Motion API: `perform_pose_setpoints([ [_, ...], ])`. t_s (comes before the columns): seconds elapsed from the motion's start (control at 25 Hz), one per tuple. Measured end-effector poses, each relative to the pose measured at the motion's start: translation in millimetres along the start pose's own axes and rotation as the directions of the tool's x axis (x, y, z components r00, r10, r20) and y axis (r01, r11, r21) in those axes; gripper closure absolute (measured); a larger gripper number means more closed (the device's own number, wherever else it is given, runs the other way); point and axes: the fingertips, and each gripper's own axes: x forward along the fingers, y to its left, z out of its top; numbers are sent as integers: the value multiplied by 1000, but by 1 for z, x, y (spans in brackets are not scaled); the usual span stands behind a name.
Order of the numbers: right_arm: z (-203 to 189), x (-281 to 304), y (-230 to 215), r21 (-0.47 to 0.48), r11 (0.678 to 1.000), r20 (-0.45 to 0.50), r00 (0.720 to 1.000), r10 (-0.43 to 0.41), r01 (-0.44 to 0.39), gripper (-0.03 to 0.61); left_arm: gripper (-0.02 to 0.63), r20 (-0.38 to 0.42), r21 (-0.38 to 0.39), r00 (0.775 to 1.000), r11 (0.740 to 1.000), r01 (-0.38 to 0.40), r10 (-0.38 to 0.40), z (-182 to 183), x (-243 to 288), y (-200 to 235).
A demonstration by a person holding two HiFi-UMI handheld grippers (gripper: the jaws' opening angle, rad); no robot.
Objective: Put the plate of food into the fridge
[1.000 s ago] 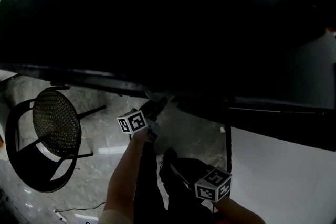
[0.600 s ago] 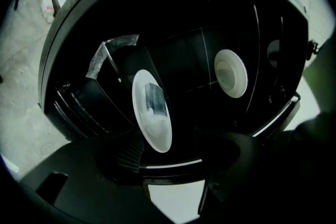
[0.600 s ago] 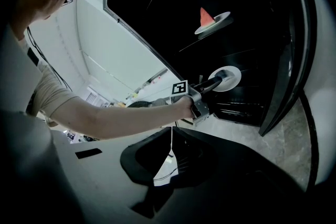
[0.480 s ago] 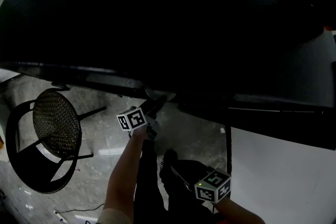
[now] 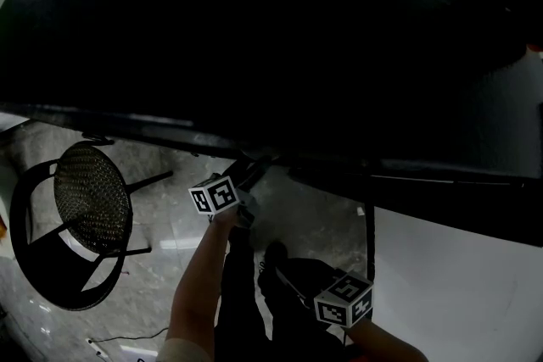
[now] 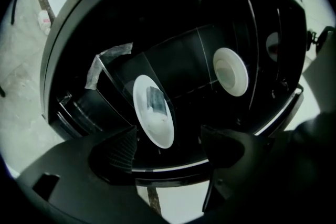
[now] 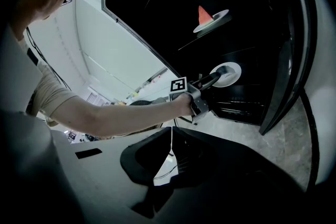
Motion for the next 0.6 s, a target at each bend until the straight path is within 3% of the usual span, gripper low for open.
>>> perform_pose_setpoints([
  [0.24,-3,0,1,-4,1000,-6,1000,4,-4,555,259,-69,43,997,998,34,-31,-18,3,-16],
  [0.6,-11,-6,-1,4,1000,-9,1000,-14,14,555,259,-50,46,999,999,11,-8,-5,15,-13],
])
